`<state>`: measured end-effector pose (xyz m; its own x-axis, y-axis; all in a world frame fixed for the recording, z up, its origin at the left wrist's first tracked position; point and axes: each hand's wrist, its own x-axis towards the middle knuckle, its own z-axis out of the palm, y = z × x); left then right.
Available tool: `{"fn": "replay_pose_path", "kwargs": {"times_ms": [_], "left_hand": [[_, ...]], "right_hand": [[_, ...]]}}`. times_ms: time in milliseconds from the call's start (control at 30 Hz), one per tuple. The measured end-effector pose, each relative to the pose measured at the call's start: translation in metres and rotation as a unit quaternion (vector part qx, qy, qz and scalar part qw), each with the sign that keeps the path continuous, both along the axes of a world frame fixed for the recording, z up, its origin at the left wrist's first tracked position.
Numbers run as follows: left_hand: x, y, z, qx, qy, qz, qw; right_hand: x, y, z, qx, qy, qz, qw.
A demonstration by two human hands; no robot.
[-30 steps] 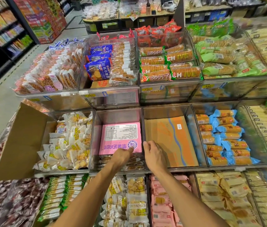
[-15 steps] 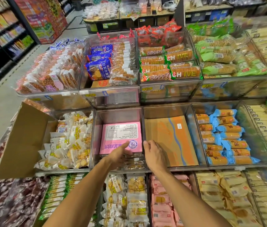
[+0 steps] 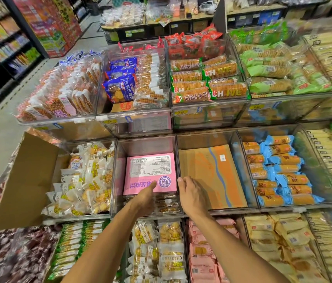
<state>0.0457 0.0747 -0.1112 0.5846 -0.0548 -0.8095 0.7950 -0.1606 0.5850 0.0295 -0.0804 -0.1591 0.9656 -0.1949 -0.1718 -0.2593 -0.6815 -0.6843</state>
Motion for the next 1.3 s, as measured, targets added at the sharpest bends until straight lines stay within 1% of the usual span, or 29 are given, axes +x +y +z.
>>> {"fn": "replay_pose_path", "kwargs": {"times_ms": [33,67,133,200,233,400,567,633,667,733,800,900,933,1000,1033,1067,1100,1167,1300], "left_hand": [[0.008,0.004,-0.010,0.010,0.002,0.010,1.000],[0.015,0.013,-0.033,0.012,0.007,0.031,0.999],[0.016,0.018,-0.041,0.021,0.009,0.030,0.999],[0.015,0.020,-0.043,0.008,0.010,0.029,0.999],[0.015,0.018,-0.043,-0.003,0.011,0.031,0.999],[0.014,0.013,-0.029,-0.001,0.024,0.016,1.000],[0.010,0.007,-0.014,-0.008,0.019,0.013,1.000],[0.010,0.011,-0.016,0.031,-0.006,-0.048,0.998],[0.012,0.012,-0.015,0.083,-0.029,-0.087,0.992],[0.016,0.014,-0.010,0.149,-0.075,-0.141,0.976],[0.020,0.013,0.005,0.227,-0.138,-0.206,0.942],[0.022,0.011,0.034,0.355,-0.247,-0.265,0.862],[0.022,0.011,0.043,0.399,-0.277,-0.282,0.827],[0.024,0.010,0.057,0.483,-0.330,-0.327,0.742],[0.025,0.008,0.064,0.514,-0.350,-0.349,0.701],[0.026,0.005,0.073,0.535,-0.368,-0.364,0.667],[0.028,0.002,0.081,0.545,-0.385,-0.374,0.644],[0.030,-0.006,0.100,0.539,-0.429,-0.391,0.610],[0.027,-0.033,0.135,0.501,-0.506,-0.418,0.564]], "right_hand": [[0.000,0.000,0.001,-0.001,0.000,0.002,1.000],[0.000,0.000,0.001,0.000,0.002,0.003,1.000],[0.001,0.000,0.001,-0.002,0.003,0.003,1.000],[0.001,0.001,0.001,-0.008,0.001,0.002,1.000],[0.001,0.002,0.001,-0.008,0.001,0.000,1.000],[0.000,0.005,-0.007,0.008,-0.023,-0.008,1.000],[-0.001,0.006,-0.008,0.014,-0.030,-0.008,0.999],[-0.003,0.005,-0.001,0.016,-0.025,-0.003,1.000],[-0.003,0.004,0.003,0.018,-0.018,-0.001,1.000],[-0.003,0.000,0.011,0.017,0.007,0.008,1.000],[-0.001,-0.004,0.015,-0.007,0.029,0.028,0.999],[0.005,-0.010,0.026,-0.065,0.035,0.041,0.996],[0.008,-0.013,0.035,-0.076,0.025,0.041,0.996],[0.013,-0.021,0.057,-0.108,-0.004,0.044,0.993],[0.015,-0.026,0.070,-0.137,-0.017,0.045,0.989],[0.017,-0.031,0.083,-0.174,-0.031,0.043,0.983],[0.017,-0.036,0.095,-0.211,-0.042,0.036,0.976],[0.014,-0.047,0.117,-0.259,-0.060,0.016,0.964],[-0.016,-0.072,0.155,-0.321,-0.047,-0.031,0.946]]}}
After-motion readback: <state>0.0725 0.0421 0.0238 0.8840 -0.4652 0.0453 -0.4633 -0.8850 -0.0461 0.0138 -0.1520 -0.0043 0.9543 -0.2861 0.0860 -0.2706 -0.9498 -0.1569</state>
